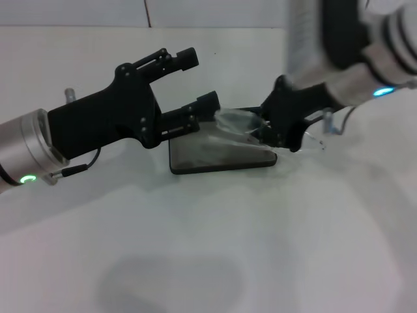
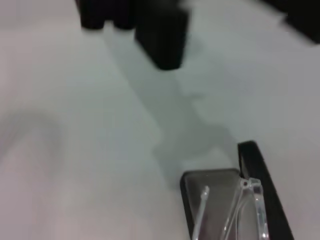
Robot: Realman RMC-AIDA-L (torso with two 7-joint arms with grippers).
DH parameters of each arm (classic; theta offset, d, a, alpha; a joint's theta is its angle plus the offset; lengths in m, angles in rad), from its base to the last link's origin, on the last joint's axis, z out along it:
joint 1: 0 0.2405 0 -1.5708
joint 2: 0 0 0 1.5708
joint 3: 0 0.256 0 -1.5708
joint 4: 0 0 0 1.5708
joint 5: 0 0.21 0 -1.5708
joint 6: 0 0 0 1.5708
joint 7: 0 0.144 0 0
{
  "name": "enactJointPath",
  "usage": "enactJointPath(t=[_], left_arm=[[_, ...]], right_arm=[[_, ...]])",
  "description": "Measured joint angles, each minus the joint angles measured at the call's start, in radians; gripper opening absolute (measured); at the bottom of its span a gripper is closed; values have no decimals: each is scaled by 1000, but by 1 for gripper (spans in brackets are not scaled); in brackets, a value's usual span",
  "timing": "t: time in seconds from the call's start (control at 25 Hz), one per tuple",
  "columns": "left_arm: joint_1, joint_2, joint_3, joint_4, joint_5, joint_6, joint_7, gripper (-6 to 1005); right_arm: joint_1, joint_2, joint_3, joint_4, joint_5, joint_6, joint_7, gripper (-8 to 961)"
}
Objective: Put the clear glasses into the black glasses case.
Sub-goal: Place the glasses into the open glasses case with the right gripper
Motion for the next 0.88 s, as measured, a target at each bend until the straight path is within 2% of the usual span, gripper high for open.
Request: enactJointPath(t=[0.16,0.4,0.64,0.88], left_arm=[[1,0,-1,1,1,-6,0,787],[-3,0,-2,-2,2,-14,0,787],[-5,0,-3,1,2,-15,0,787],[-13,0,-3,-3,2,-27,0,787]], right_arm=[[31,3,-151,-6,-102,89,78,122],[23,4,-287,-19,-194,194,103,123],[-11,4,-389,-22,-267,312,105,124],[-86,4,-491,-25,-348,478,105,124]])
